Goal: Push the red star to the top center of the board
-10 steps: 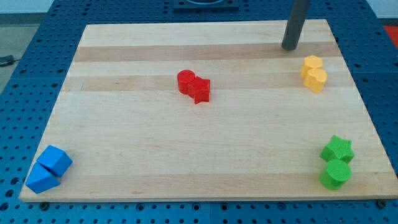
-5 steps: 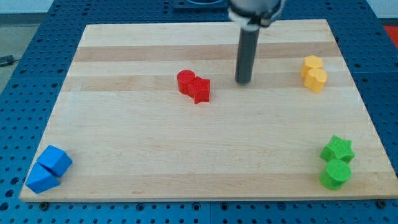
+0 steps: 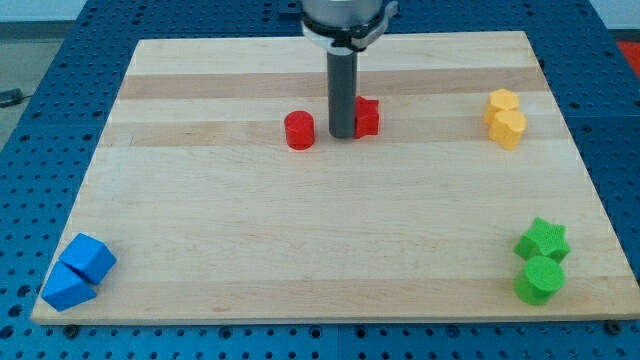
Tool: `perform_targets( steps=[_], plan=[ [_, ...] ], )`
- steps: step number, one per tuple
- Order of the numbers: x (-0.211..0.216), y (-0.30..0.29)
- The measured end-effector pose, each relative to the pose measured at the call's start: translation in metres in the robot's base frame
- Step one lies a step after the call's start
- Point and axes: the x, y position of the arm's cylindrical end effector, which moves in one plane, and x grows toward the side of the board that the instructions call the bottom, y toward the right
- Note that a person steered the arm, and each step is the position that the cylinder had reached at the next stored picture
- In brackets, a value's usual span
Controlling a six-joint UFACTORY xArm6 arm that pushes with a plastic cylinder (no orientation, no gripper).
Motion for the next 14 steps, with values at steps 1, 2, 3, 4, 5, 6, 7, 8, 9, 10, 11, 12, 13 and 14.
perform_targets(
  steps=[1, 2, 3, 4, 5, 6, 7, 8, 9, 10, 11, 12, 13, 14],
  plan=[
    [0.026, -0.008],
    [0.043, 0.034],
    [0.022, 0.062],
    [-0.001, 0.056],
    [-0.017, 0.035],
    [-0.02, -0.007],
    [-0.006, -0.036],
    [-0.004, -0.07],
    [-0.019, -0.102],
    [-0.03, -0.1],
    [-0.034, -0.079],
    [-0.034, -0.054],
    [-0.049, -0.039],
    [-0.082, -0.047]
  ],
)
